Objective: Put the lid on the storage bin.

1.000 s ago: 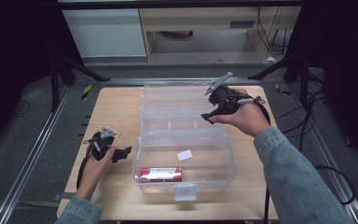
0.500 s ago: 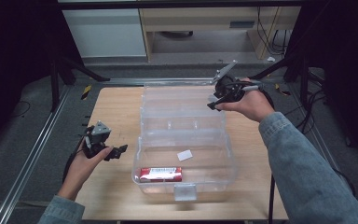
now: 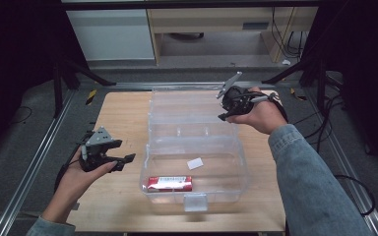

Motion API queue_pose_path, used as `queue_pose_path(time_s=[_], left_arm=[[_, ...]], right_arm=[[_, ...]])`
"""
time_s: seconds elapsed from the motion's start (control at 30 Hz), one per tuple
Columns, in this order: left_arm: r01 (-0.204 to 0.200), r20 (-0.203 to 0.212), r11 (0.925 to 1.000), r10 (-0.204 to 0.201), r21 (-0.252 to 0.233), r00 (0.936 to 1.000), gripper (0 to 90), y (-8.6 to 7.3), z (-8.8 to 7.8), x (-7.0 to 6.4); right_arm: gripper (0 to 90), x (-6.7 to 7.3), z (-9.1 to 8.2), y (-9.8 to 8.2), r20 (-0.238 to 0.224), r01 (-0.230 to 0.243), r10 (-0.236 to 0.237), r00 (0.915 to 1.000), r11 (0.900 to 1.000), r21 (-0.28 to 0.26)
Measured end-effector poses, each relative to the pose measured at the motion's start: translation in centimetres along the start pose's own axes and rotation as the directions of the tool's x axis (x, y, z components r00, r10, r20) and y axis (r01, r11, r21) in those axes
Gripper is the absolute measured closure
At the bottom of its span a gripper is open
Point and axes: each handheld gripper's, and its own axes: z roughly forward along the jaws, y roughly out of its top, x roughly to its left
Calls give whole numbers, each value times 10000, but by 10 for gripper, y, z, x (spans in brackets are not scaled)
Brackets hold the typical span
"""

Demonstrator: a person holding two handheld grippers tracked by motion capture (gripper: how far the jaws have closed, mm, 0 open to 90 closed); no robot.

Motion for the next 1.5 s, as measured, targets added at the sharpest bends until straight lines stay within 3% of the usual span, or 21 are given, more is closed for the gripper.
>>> queue_pose_path(time_s=[0.17,0.23,0.27,0.37,0.5,0.57,0.63,0.7,0.73,0.9,1.0,1.07,1.17,1.3,1.43,1.5], left_arm=[[-722,750,9973,709,139,9947,305,12,4,-23],[-1128,982,9936,1120,25,9888,306,15,10,-29],[-957,1027,9952,930,216,9904,308,14,12,-33],[-1178,1372,9916,1095,542,9845,306,11,21,-44],[-1444,1649,9881,1338,538,9772,328,10,25,-55],[-1569,2033,9857,1417,610,9688,334,9,27,-61],[-1882,2187,9788,1668,805,9614,329,8,29,-66],[-1985,2287,9762,1743,872,9578,346,6,31,-70],[-2025,2525,9750,1740,918,9518,353,4,33,-73],[-2522,3027,9601,2063,1209,9305,339,-2,39,-84],[-2944,3411,9461,2347,1348,9103,311,-4,43,-92],[-3092,3477,9392,2428,1494,9056,302,-6,47,-95],[-3177,3516,9321,2427,1737,9042,308,-10,53,-98],[-3132,3499,9299,2331,1927,9073,374,-16,60,-99],[-3256,3586,9237,2397,2018,9022,495,-20,64,-100],[-3237,3549,9232,2374,2072,9043,563,-20,66,-100]], right_arm=[[563,-6,9,2,-415,35,-28,9991,9999,162],[563,-7,12,3,-528,137,-119,9985,9993,342],[566,-7,14,3,-584,209,-184,9981,9988,433],[581,-6,21,3,-733,279,-228,9970,9971,704],[625,-5,26,4,-818,391,-321,9961,9955,862],[642,-5,26,5,-829,486,-413,9957,9950,877],[662,-5,27,6,-807,493,-423,9958,9949,877],[680,-5,28,6,-818,514,-441,9957,9947,894],[682,-5,28,5,-821,511,-440,9957,9949,872],[703,-5,29,5,-868,607,-522,9949,9934,977],[708,-4,30,5,-863,592,-504,9950,9929,1032],[714,-4,30,5,-864,621,-532,9948,9927,1036],[725,-3,30,5,-873,625,-534,9948,9925,1054],[746,-3,31,5,-941,678,-577,9939,9920,1068],[752,-3,31,5,-965,707,-604,9935,9917,1075],[754,-3,31,6,-971,740,-633,9933,9911,1110]])
